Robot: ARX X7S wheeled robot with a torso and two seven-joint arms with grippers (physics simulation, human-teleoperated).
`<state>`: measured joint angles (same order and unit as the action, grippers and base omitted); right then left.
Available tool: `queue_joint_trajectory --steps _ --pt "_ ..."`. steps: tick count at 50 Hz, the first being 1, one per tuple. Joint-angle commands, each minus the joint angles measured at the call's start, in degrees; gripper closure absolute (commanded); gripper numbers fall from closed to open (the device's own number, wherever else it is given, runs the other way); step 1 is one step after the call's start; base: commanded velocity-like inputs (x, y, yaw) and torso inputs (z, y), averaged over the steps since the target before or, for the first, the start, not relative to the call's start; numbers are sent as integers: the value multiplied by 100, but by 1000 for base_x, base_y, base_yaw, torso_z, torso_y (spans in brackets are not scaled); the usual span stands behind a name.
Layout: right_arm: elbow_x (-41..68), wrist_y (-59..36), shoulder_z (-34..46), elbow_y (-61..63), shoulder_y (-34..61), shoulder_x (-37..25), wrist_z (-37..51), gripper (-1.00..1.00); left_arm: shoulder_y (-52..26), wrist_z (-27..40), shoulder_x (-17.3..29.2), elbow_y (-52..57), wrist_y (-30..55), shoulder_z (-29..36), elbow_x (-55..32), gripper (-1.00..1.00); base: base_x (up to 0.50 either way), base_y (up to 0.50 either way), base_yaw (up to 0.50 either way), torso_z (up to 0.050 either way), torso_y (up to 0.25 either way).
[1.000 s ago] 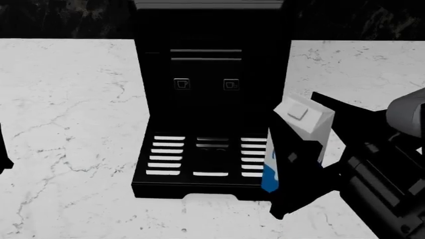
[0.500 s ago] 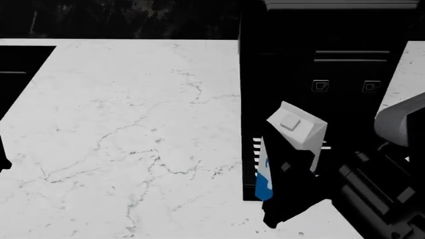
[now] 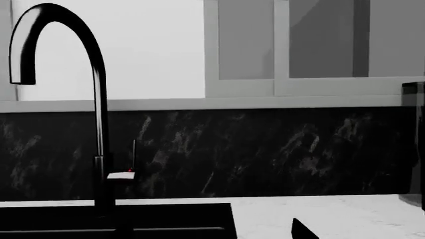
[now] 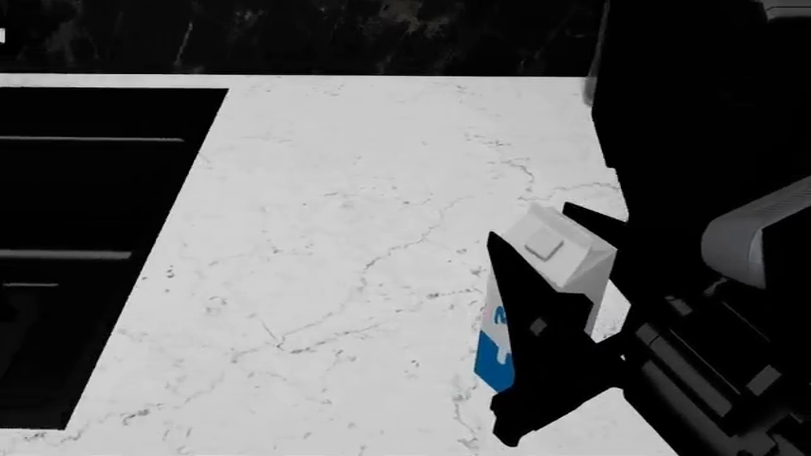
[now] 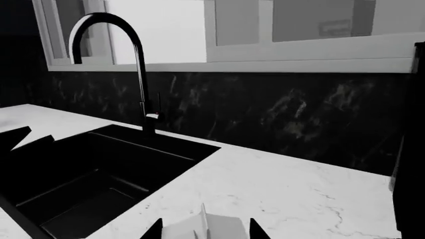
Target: Place the eggs and milk next to the bowl.
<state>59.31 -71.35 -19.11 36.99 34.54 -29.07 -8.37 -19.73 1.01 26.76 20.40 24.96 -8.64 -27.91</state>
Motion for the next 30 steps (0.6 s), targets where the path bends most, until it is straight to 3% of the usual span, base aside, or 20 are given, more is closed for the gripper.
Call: queue_joint_trajectory --steps 1,30 --pt "37 48 -58 91 9 -69 -76 100 94 -27 1 36 -34 -51 -74 -100 0 500 0 0 0" --pt "202 23 8 77 108 -128 77 100 43 -7 41 46 -13 -59 -151 -100 0 500 0 1 1"
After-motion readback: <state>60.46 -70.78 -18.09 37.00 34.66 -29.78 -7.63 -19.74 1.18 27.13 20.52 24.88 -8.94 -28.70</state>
